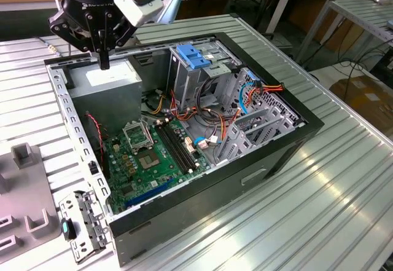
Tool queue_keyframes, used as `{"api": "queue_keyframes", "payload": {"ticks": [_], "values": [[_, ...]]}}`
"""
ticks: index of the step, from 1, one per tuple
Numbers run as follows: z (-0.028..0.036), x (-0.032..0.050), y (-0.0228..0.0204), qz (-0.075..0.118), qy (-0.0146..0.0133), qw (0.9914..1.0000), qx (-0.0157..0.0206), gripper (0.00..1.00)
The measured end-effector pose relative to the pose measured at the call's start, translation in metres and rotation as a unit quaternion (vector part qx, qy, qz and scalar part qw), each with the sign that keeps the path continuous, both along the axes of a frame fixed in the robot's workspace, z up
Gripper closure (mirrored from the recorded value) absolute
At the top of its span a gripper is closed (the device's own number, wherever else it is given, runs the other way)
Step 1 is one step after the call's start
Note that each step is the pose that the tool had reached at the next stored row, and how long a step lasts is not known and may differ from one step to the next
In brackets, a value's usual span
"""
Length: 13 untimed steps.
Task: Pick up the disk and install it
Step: 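Reach for the disk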
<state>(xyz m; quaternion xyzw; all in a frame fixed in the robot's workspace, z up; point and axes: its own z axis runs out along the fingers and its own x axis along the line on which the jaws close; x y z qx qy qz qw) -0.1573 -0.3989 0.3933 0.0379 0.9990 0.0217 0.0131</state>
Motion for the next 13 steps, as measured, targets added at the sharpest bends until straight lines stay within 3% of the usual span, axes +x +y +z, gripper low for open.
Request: {"api": "queue_keyframes", "payload": {"ticks": [13], "values": [[-0.0001, -0.0126, 0.0001, 0.000, 0.0000, 1.00000, 0.0000, 0.89]]}}
